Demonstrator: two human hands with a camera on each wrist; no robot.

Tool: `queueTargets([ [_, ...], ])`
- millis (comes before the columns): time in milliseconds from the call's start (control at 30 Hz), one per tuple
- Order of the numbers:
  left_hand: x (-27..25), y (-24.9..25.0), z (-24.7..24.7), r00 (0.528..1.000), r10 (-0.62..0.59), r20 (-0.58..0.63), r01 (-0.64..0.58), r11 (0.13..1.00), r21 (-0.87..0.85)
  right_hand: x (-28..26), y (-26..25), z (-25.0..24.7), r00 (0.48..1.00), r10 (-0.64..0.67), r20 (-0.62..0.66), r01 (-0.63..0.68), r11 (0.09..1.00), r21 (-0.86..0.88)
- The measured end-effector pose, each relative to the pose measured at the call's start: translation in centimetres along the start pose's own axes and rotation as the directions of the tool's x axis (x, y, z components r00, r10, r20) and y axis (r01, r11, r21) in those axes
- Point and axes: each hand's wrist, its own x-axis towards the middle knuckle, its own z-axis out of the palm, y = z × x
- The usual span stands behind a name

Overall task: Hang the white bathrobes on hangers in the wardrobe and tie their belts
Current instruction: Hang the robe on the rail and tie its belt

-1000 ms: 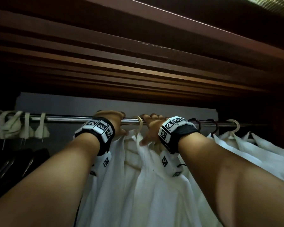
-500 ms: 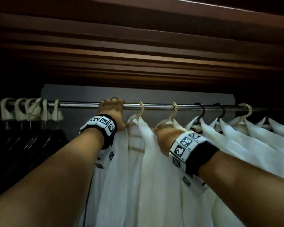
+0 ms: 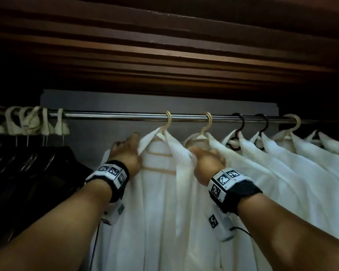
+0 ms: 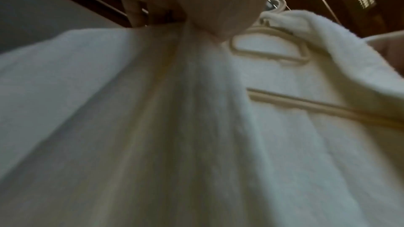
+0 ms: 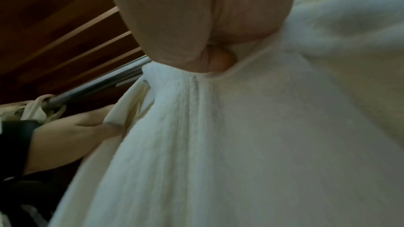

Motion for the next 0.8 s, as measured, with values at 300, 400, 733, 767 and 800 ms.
queueTargets([
  [300, -0.3, -0.5, 3.5, 0.996, -0.076, -0.055, 0.060, 0.967, -0.247, 0.8, -2.6, 1.9, 0.987, 0.000, -0.163, -0.025, 0.988, -0.150],
  [400, -0.2, -0.9, 3.7, 0.997, -0.077, -0.025, 0.066, 0.956, -0.285, 2.7, -4.9, 2.1, 0.971, 0.024, -0.239, -0.067, 0.982, -0.177],
  [733, -1.3, -2.8, 2.8, 0.995, -0.098, -0.031, 0.084, 0.952, -0.294, 5.4, -8.2, 2.4, 0.969, 0.121, -0.214, -0.090, 0.984, 0.151],
  [767, -1.2, -2.4, 2.2, 0.993, -0.111, -0.046, 0.092, 0.949, -0.302, 5.3, -8.4, 1.8, 0.973, 0.144, -0.178, -0.103, 0.969, 0.225],
  [800, -0.7, -1.9, 1.6, 0.992, -0.114, -0.062, 0.086, 0.936, -0.340, 5.3, -8.5, 1.2, 0.978, 0.164, -0.131, -0.119, 0.947, 0.300],
])
